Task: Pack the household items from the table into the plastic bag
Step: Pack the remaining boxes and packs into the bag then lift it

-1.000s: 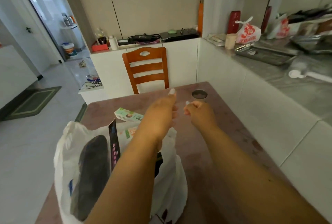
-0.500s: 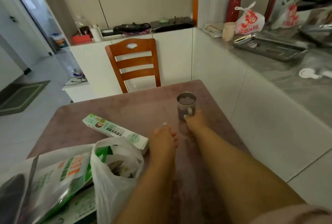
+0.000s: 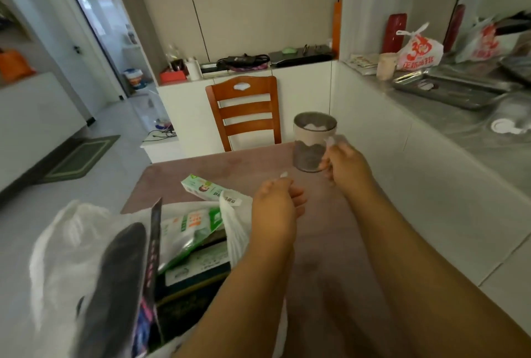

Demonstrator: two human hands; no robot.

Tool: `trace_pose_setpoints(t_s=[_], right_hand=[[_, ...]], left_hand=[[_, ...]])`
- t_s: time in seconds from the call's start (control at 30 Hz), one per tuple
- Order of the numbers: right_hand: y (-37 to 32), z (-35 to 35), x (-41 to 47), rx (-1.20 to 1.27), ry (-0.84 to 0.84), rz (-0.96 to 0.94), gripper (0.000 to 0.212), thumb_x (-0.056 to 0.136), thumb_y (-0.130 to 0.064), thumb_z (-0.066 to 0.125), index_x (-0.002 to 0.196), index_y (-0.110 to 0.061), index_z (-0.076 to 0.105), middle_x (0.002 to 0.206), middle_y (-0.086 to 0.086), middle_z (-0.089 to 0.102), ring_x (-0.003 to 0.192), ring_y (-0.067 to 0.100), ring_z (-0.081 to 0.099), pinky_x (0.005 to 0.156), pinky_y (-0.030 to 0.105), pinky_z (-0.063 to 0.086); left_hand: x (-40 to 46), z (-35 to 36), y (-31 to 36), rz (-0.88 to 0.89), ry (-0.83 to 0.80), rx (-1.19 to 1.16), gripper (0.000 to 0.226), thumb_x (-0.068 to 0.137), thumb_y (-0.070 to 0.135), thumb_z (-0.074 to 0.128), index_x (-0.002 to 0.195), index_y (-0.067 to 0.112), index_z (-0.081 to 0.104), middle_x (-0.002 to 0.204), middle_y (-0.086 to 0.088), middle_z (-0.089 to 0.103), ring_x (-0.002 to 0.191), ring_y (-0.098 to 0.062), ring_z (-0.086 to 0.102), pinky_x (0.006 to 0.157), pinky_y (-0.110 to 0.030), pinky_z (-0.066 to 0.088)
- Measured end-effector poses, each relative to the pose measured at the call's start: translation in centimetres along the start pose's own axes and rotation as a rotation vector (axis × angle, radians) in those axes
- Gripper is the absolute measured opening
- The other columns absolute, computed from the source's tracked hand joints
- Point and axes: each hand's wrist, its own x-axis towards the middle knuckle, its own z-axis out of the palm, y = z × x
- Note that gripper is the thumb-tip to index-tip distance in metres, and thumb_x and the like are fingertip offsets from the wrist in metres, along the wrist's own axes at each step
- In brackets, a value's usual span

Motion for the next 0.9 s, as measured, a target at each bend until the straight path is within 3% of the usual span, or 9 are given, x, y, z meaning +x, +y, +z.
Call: trace_pose_setpoints(t_s=[0.2,0.3,0.43,0.5,0.57,0.6,0.67,0.77,0.9], right_hand=[[-10.8,2.2,-10.8,0.222,-0.21,-0.134,0.044,0.1,-0.041,0.037,0.067,-0.016,0.054,0.063,0.002,0.06,0.049,0.011,0.049,0.044,0.021,0.039],[-12.6,5.1,-14.4,0.24,-0.331,-0.114,0.044,0.099,-0.041,0.038,0.067,-0.015,0.054,0.057,-0.001,0.058,0.045,0.008,0.048,0.041,0.019,0.038],[-11.4,8.6,-16.5,-0.018,-0.414,-0.087,0.04,0.099,-0.042,0.038,0.072,-0.017,0.054,0.067,0.0,0.058,0.056,0.011,0.053,0.055,0.024,0.044],[-9.8,9.7,-16.7,-0.227,-0.39,-0.112,0.04,0.099,-0.044,0.037,0.075,-0.018,0.057,0.076,0.004,0.063,0.071,0.018,0.061,0.07,0.034,0.053],[-8.6,10.1,-16.8,-0.336,-0.336,-0.122,0.041,0.098,-0.045,0.038,0.083,-0.016,0.062,0.087,0.008,0.068,0.082,0.023,0.065,0.081,0.039,0.054],[-8.4,10.3,-16.9,-0.376,-0.314,-0.148,0.041,0.098,-0.045,0.039,0.086,-0.015,0.064,0.091,0.008,0.069,0.085,0.023,0.065,0.08,0.038,0.054],[-8.2,10.5,-17.3,-0.487,-0.316,-0.25,0.037,0.097,-0.045,0.041,0.084,-0.018,0.062,0.095,0.004,0.068,0.089,0.021,0.063,0.076,0.032,0.05],[-8.5,11.1,-18.5,-0.678,-0.438,-0.385,0.032,0.097,-0.042,0.044,0.071,-0.026,0.051,0.084,0.0,0.065,0.086,0.015,0.054,0.075,0.029,0.043],[-8.5,12.6,-19.6,-0.778,-0.536,-0.585,0.03,0.096,-0.04,0.048,0.068,-0.029,0.048,0.073,-0.006,0.055,0.074,0.016,0.056,0.071,0.026,0.041]], left_hand=[[-7.1,-9.5,3.6,0.302,0.084,-0.009,0.018,0.097,0.022,0.046,0.094,0.013,0.061,0.089,-0.004,0.068,0.088,-0.019,0.066,0.082,-0.033,0.052],[-10.2,-13.8,4.4,0.515,0.21,0.065,0.014,0.09,0.018,0.051,0.087,0.017,0.064,0.088,-0.004,0.071,0.088,-0.021,0.068,0.081,-0.036,0.055],[-11.4,-18.1,4.9,0.77,0.411,0.373,0.005,0.086,0.019,0.063,0.087,0.024,0.063,0.087,0.002,0.07,0.079,-0.013,0.068,0.073,-0.033,0.058],[-10.6,-19.8,5.3,0.843,0.588,0.577,0.019,0.082,0.022,0.07,0.1,0.024,0.063,0.107,-0.001,0.065,0.091,-0.012,0.064,0.078,-0.025,0.055],[-9.6,-21.1,5.5,0.808,0.785,0.84,0.05,0.076,0.034,0.076,0.12,0.019,0.057,0.128,-0.007,0.051,0.115,-0.023,0.051,0.092,-0.029,0.043],[-9.0,-21.6,5.5,0.702,0.823,0.994,0.063,0.075,0.041,0.075,0.127,0.015,0.051,0.131,-0.011,0.047,0.121,-0.028,0.044,0.096,-0.033,0.039],[-8.0,-22.4,5.6,0.454,0.769,1.208,0.066,0.078,0.05,0.069,0.124,0.007,0.052,0.123,-0.016,0.053,0.113,-0.032,0.048,0.091,-0.037,0.041],[-6.8,-23.3,6.0,0.405,0.546,0.964,0.032,0.09,0.031,0.058,0.103,0.002,0.065,0.091,-0.014,0.065,0.075,-0.024,0.059,0.064,-0.03,0.046],[-7.2,-23.1,7.2,0.437,0.32,0.297,0.019,0.095,0.017,0.053,0.093,0.004,0.067,0.073,-0.008,0.059,0.062,-0.018,0.053,0.065,-0.03,0.051]])
